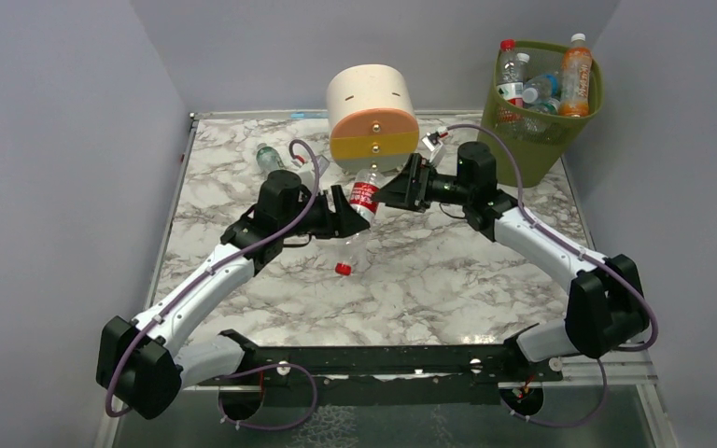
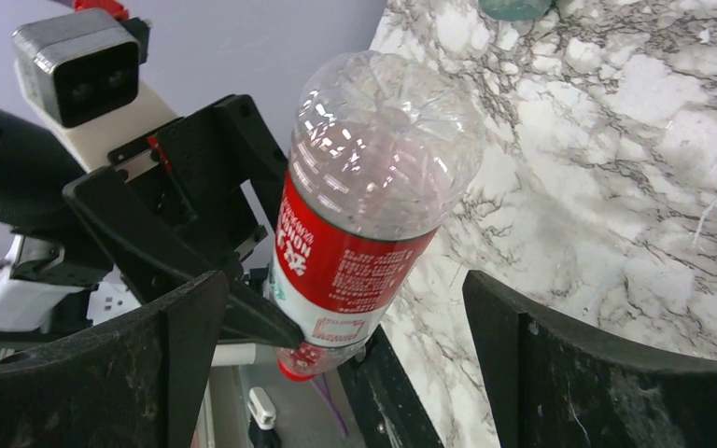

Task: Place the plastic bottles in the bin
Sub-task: Pick up the plastic bottle at the center of the board.

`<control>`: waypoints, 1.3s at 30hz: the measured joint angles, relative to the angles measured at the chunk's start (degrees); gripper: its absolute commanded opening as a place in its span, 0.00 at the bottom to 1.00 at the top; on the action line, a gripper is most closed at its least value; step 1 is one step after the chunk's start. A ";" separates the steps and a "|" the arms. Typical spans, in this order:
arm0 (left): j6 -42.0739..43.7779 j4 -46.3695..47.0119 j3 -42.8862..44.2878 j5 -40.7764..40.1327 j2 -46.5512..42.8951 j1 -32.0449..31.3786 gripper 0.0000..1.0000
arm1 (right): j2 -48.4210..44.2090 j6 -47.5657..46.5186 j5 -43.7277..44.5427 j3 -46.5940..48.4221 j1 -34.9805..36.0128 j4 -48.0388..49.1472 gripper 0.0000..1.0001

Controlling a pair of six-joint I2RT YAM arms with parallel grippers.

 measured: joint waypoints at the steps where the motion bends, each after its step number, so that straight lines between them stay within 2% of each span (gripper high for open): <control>1: -0.11 0.22 0.00 -0.17 0.13 -0.31 0.67 | 0.20 0.00 0.42 0.00 0.11 -0.11 1.00; 17: -0.57 1.84 0.13 -2.29 2.89 -3.93 0.67 | 4.66 0.92 3.45 0.76 2.05 -0.44 1.00; 26: -0.57 2.82 0.48 -2.71 4.20 -4.39 0.67 | 6.91 2.16 3.65 1.84 2.43 -0.48 0.88; 31: -0.57 3.52 0.52 -3.19 4.90 -4.48 0.67 | 6.91 2.36 3.67 1.84 2.43 -0.46 0.74; 34: -0.55 3.82 0.52 -3.41 5.25 -4.48 0.69 | 6.91 2.54 3.82 1.84 2.43 -0.48 0.69; 38: -0.55 4.00 0.55 -3.43 5.49 -4.48 0.74 | 6.91 2.54 4.13 1.84 2.43 -0.50 0.68; 39: -0.55 4.07 0.55 -3.43 5.57 -4.48 0.78 | 6.91 2.51 4.24 1.84 2.43 -0.50 0.68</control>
